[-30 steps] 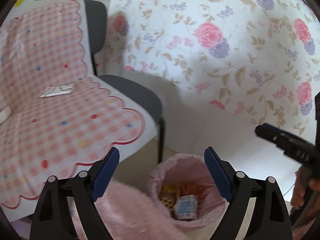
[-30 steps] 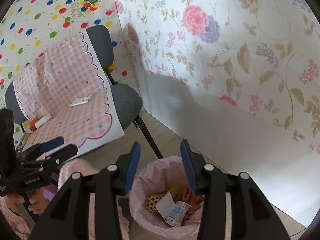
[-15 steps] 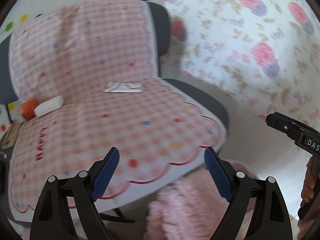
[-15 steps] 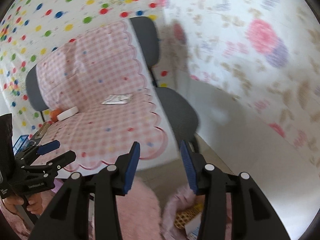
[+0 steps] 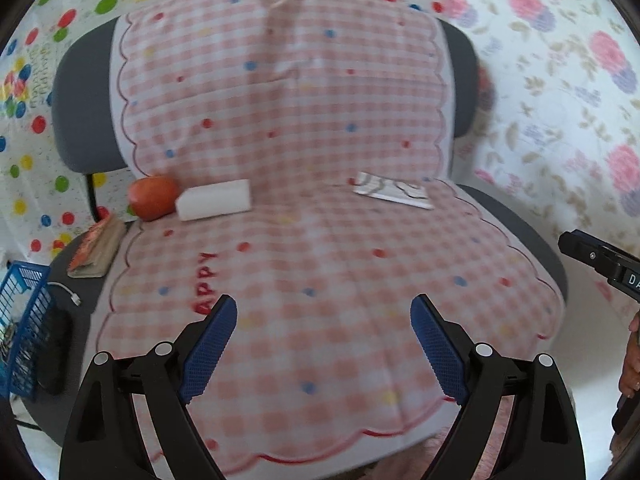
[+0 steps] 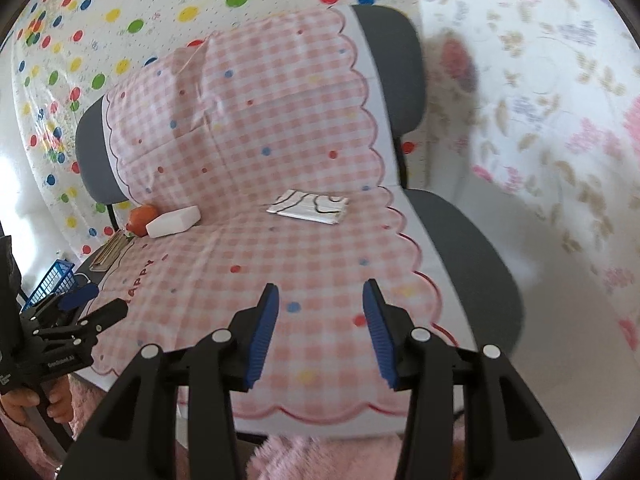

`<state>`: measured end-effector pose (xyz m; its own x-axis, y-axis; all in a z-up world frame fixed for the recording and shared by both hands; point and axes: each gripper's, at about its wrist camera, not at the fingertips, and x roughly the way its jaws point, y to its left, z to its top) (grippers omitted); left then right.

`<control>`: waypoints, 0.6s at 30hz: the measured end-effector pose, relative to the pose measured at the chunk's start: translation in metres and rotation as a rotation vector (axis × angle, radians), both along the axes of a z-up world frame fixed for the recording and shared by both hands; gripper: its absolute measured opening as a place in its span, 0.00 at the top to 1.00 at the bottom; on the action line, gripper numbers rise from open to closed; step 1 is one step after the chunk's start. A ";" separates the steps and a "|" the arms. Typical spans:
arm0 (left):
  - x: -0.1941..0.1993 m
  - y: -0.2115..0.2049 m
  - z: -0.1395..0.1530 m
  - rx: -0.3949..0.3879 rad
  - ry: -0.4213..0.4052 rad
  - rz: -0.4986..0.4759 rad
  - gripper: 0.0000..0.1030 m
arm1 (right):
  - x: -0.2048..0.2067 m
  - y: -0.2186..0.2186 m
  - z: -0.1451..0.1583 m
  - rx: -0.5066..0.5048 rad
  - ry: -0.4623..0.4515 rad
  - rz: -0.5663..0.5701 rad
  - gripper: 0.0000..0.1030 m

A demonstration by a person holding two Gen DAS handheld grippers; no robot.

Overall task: Collect trash
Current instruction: 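Move both tools back over the chair seat, then grasp the white-and-gold paper packet with the right gripper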

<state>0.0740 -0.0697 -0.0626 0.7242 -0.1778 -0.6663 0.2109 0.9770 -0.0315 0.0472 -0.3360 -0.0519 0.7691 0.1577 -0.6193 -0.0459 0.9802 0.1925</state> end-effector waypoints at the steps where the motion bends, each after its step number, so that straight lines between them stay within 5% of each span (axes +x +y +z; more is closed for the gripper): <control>1: 0.003 0.004 0.000 0.002 -0.002 0.007 0.15 | 0.006 0.002 -0.001 0.003 0.002 0.005 0.57; 18: 0.096 0.038 -0.027 0.037 0.025 0.159 0.15 | 0.183 0.029 -0.060 -0.073 0.092 0.140 0.45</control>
<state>0.1699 -0.0312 -0.0892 0.7243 -0.0377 -0.6885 0.0536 0.9986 0.0016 0.2303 -0.3073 -0.1120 0.6825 0.2111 -0.6997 -0.1686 0.9770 0.1303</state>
